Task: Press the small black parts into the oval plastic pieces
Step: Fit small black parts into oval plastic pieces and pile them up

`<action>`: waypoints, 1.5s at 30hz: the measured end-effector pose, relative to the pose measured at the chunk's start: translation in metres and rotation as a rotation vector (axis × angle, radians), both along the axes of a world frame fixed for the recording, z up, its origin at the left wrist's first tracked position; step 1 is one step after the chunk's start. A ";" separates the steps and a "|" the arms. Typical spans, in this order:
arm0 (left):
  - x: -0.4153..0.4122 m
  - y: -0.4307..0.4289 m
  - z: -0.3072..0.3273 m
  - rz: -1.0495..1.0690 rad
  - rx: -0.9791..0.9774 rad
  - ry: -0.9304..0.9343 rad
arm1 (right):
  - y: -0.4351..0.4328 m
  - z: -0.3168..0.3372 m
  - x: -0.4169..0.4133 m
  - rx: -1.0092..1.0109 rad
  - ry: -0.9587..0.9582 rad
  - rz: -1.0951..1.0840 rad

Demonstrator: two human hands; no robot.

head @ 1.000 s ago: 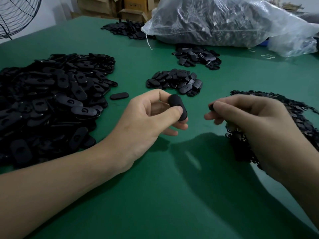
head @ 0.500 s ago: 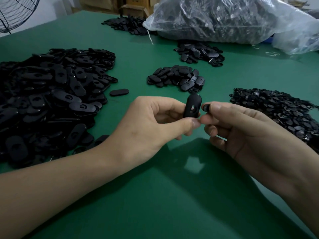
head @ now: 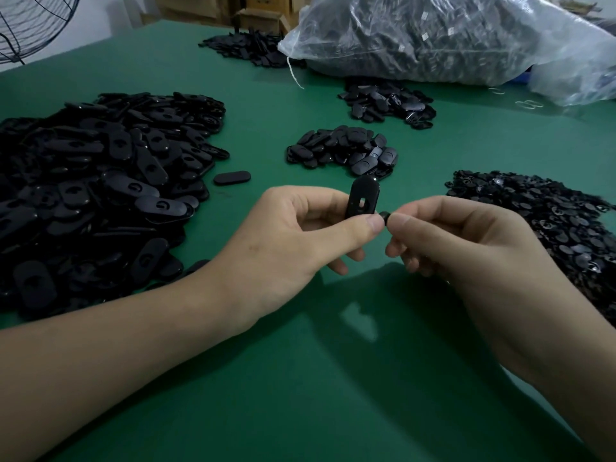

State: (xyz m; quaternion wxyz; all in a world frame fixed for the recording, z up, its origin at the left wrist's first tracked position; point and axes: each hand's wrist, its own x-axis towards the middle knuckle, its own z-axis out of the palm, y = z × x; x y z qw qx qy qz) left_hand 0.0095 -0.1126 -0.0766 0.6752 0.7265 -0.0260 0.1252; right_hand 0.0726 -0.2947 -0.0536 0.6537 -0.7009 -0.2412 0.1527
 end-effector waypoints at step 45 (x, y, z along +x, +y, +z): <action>-0.004 -0.003 0.003 0.042 0.102 -0.006 | -0.002 0.001 0.003 -0.012 0.001 -0.014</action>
